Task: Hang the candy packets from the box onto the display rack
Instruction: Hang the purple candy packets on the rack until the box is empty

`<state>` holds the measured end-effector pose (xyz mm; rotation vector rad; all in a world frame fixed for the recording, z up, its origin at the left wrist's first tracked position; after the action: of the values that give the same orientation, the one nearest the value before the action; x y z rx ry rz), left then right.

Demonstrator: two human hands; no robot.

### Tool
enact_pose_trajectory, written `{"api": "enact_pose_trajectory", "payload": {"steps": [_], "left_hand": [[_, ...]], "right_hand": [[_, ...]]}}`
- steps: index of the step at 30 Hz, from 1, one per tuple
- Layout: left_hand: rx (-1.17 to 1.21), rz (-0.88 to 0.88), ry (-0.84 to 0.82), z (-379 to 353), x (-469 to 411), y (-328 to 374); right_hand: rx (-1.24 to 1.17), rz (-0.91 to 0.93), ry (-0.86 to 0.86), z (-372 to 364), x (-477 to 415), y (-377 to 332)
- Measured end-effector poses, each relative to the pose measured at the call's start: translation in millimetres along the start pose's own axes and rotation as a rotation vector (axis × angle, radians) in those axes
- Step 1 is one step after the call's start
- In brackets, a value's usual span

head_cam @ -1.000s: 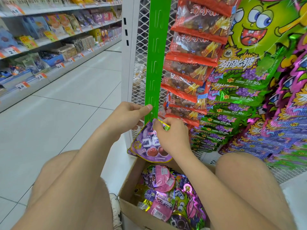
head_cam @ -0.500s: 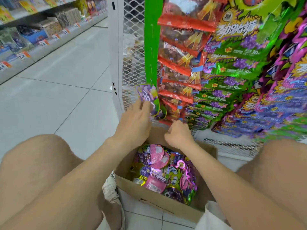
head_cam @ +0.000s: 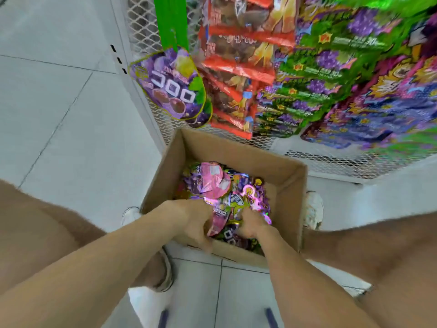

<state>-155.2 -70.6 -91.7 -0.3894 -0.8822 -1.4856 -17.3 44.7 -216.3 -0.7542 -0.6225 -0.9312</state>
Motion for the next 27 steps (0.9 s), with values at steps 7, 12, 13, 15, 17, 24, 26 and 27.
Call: {"api": "enact_pose_trajectory", "payload": {"steps": [7, 12, 13, 15, 17, 24, 26, 27], "left_hand": [[-0.03, -0.002, -0.07, -16.0, -13.6, 3.1], [-0.004, -0.048, -0.159, -38.7, -17.7, 33.7], [-0.007, -0.048, -0.154, -41.7, -17.1, 36.5], [-0.011, -0.042, -0.14, -40.4, -13.6, 36.6], [-0.007, -0.031, -0.16, -37.3, -8.7, 31.3], [0.103, 0.102, -0.022, -18.0, -6.8, 2.3], [0.093, 0.116, 0.004, -11.1, -8.6, -3.2], [0.093, 0.119, 0.008, -7.2, -9.1, -4.3]], "right_hand": [[-0.026, 0.046, -0.162, -10.7, -7.5, -2.1], [-0.032, 0.086, -0.195, -0.3, -2.0, -4.6], [-0.017, 0.086, -0.209, -1.2, 1.6, -2.2], [0.016, 0.078, -0.234, -8.1, 6.4, 5.2], [0.047, 0.091, -0.201, -17.9, 7.8, 10.9], [0.289, 0.144, -0.109, -25.4, 2.4, 11.6], [0.181, 0.146, -0.122, -19.3, -1.3, 12.1], [0.113, 0.15, -0.124, -15.3, -1.7, 11.8]]}}
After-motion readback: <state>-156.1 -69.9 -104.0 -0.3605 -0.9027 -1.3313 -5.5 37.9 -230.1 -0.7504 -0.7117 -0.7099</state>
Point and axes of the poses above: each hand's wrist, its own x-axis away from the middle knuckle, its own z-axis out of the back of the hand, y = z × x, the point moved 7 cm from there along -x, towards the middle knuckle, and after that the axes turned 8 degrees about -x, right-handed, at the moved point
